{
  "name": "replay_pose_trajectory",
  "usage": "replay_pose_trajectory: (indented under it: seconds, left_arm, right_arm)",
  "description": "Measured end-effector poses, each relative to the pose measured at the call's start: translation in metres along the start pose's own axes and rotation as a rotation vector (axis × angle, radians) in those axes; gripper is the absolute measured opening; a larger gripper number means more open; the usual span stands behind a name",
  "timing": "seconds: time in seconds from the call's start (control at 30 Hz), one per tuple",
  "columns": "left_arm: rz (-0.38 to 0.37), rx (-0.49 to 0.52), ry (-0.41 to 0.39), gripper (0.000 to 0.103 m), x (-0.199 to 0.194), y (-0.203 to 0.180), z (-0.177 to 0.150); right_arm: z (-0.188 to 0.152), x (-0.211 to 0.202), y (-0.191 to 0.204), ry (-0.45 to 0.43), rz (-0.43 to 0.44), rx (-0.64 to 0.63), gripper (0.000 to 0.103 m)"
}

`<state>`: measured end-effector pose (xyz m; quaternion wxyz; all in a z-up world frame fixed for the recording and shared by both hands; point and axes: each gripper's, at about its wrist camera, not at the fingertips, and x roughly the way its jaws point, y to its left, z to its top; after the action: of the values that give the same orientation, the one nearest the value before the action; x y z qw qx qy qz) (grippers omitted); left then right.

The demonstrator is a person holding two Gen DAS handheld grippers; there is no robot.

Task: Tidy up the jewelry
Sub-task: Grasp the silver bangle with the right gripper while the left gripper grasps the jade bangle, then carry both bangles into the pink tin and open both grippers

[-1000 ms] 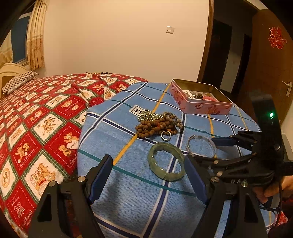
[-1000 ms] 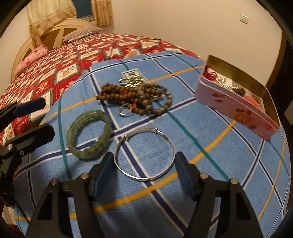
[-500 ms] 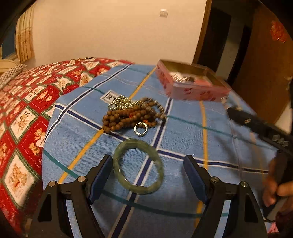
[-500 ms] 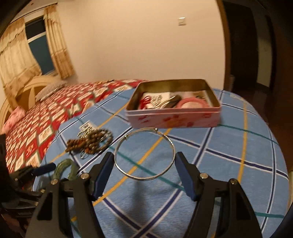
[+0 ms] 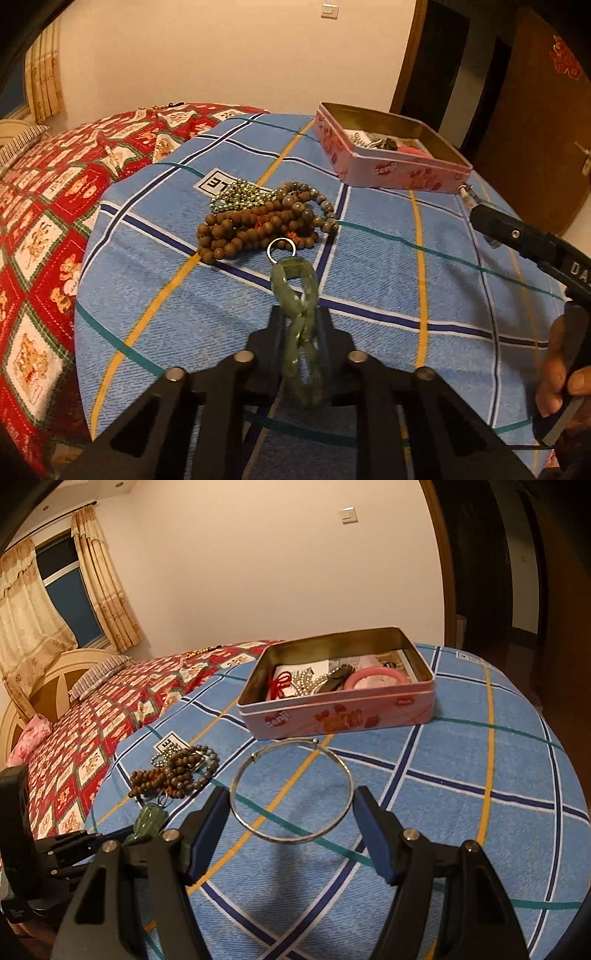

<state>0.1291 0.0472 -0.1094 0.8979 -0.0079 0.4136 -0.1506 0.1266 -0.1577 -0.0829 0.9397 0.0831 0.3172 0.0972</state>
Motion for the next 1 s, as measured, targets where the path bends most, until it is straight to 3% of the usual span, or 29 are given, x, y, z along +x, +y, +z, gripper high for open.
replay_pose_trajectory:
  seconds: [0.47, 0.67, 1.0]
  left_arm:
    - [-0.123, 0.080, -0.291, 0.015, -0.057, -0.025, 0.014]
    - [-0.154, 0.172, -0.359, 0.015, -0.066, -0.042, 0.032]
    - [-0.202, 0.227, -0.439, 0.015, -0.054, -0.069, 0.080]
  right_arm:
    - [0.003, -0.015, -0.006, -0.086, -0.026, 0.030, 0.071]
    - [0.010, -0.023, -0.012, -0.110, -0.036, 0.039, 0.071]
    - [0.040, -0.033, -0.026, -0.202, -0.069, 0.037, 0.071]
